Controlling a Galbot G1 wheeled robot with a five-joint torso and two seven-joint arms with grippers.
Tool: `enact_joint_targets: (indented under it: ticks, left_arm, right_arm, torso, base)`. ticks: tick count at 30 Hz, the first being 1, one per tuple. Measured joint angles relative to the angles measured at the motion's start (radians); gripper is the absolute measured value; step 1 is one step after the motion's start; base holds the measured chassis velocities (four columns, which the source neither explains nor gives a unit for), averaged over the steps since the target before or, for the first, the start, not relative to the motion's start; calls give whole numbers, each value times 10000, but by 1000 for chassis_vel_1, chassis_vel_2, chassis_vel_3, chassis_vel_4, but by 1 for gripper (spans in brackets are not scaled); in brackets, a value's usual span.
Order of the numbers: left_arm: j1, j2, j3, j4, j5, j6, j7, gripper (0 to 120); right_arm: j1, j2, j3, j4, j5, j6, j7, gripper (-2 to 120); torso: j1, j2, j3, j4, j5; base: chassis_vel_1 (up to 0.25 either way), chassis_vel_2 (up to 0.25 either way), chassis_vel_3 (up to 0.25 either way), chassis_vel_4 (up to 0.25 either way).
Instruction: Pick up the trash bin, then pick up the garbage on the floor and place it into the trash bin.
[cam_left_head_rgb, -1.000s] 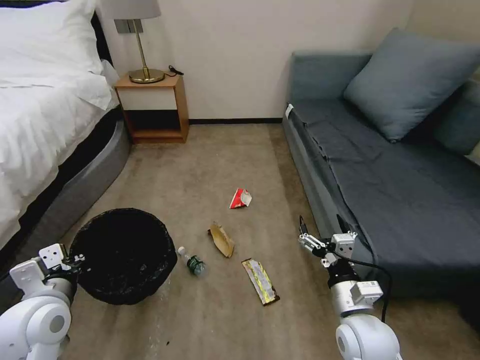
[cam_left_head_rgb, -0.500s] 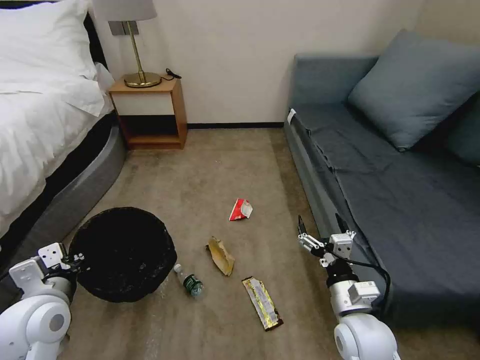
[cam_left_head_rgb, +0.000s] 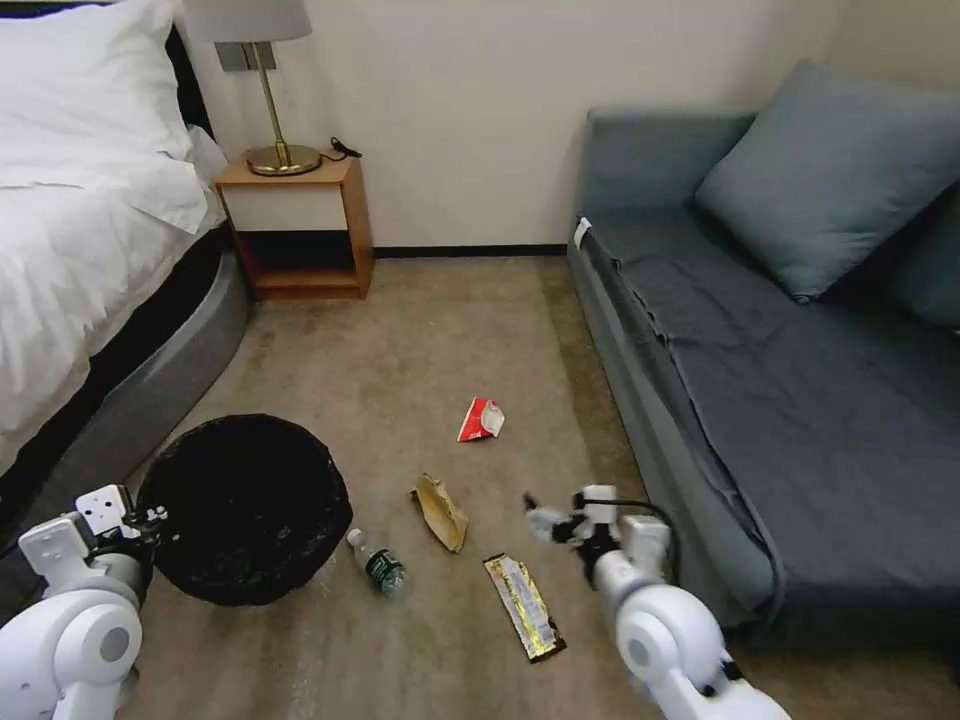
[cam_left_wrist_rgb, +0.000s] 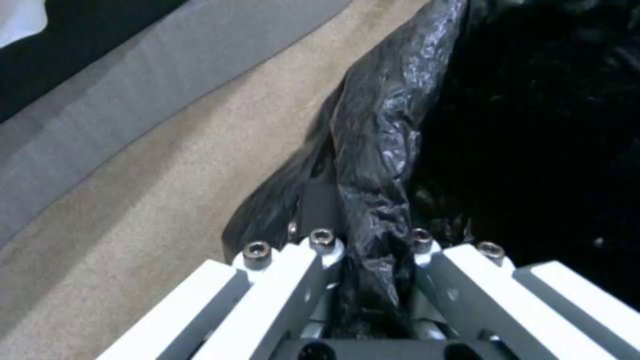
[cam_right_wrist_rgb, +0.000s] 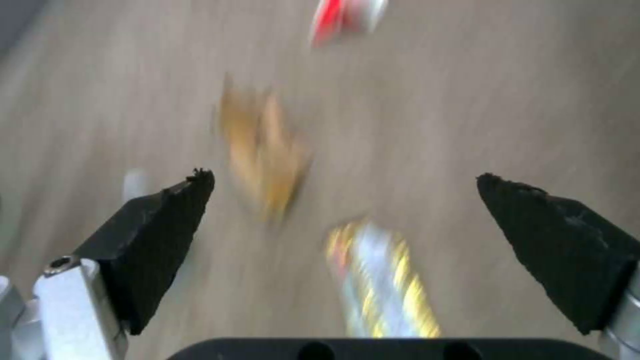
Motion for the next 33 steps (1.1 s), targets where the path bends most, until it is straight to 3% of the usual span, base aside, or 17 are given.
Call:
enact_joint_targets:
  ticks: [4, 6, 11, 19, 33]
  left_arm:
    - [70, -147, -62, -55, 85, 0, 17, 3]
    - [93, -232, -107, -97, 110, 0, 23, 3]
    - [161, -319, -271, -157, 118, 0, 59, 3]
    - [274, -411, -523, -163, 114, 0, 89, 3]
    - [403, -504, -683, -333, 128, -2, 93, 3]
  right_arm:
    - [955, -624, -919, -922, 761, -626, 428, 100]
    - [1312, -1153, -1571, -1405, 876, -691, 437, 100]
    - [1749, -1670, -2722, -2591, 847, -679, 202, 100]
    - [2227, -1421, -3472, -3930, 765, -279, -359, 100]
    - [2622, -738, -4153, -5075, 55, 315, -797, 100]
  torso:
    - [0, 0, 0, 3, -4]
    - [0, 1, 0, 0, -5]
    - [0, 0, 0, -2, -3]
    - [0, 0, 0, -1, -5]
    - [0, 0, 0, -1, -6]
  base:
    - [0, 0, 0, 0]
    - [0, 0, 0, 0]
    - [0, 0, 0, 0]
    - [0, 0, 0, 0]
    - [0, 0, 0, 0]
